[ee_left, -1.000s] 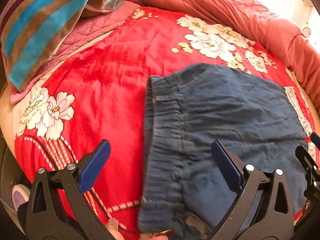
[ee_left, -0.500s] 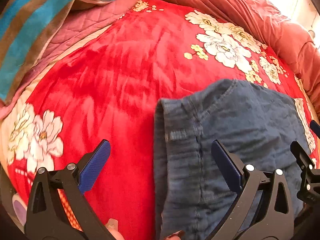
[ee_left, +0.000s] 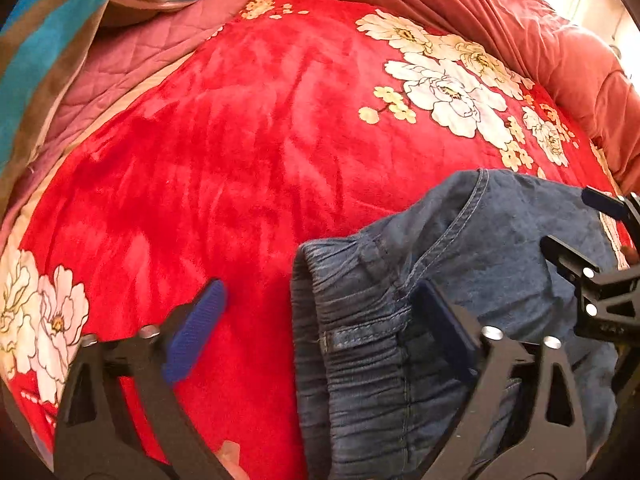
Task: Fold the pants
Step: 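Move the left tool to the elastic waistband and close on it, then lift the waistband with the left tool while the right tool grasps the pants' top layer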
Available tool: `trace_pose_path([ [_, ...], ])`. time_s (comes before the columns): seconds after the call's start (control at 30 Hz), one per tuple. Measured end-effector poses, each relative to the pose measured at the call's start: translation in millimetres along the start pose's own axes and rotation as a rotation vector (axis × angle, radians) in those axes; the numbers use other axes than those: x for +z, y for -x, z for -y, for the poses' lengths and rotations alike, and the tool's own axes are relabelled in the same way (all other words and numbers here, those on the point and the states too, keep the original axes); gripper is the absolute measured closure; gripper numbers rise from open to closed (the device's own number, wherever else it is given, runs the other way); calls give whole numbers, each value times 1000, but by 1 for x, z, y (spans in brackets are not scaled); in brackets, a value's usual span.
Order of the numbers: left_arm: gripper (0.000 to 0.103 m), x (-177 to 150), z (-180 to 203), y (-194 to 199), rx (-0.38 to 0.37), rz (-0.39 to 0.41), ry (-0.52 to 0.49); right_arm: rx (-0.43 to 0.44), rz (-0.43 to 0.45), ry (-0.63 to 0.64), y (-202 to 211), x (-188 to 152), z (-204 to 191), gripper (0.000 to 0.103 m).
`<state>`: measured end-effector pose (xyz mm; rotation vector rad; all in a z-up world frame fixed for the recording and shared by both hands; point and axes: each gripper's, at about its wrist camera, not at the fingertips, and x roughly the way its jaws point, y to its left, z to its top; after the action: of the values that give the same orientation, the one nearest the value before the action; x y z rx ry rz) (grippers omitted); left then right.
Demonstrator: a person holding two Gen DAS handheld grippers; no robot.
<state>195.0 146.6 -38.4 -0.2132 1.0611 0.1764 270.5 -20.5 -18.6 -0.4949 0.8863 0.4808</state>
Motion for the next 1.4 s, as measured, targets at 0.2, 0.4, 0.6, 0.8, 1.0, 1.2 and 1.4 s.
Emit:
trace_pose_path([
  [0.2, 70, -3, 14, 11, -24, 78, -85, 50, -33, 27, -20, 11, 1, 4],
  [0.4, 75, -19, 23, 53, -47, 225, -120, 52, -4, 84, -24, 17, -3, 4],
  [0.6, 82, -36, 33, 75, -97, 276, -122, 41, 22, 129, -26, 20, -11, 14],
  [0.8, 91, -41, 20, 78, -94, 282, -85, 157, 39, 117, -18, 12, -20, 82],
  [1.0, 92, -41, 19, 67, -81, 252, -90, 233, 102, 120, 14, 0, -30, 103],
  [1.2, 61, -30, 10, 57, -68, 217, -93, 215, 127, 136, 32, -3, -26, 101],
  [1.4, 40, -6, 6, 37, -44, 174, -151, 207, 97, 80, 15, 2, -5, 63],
])
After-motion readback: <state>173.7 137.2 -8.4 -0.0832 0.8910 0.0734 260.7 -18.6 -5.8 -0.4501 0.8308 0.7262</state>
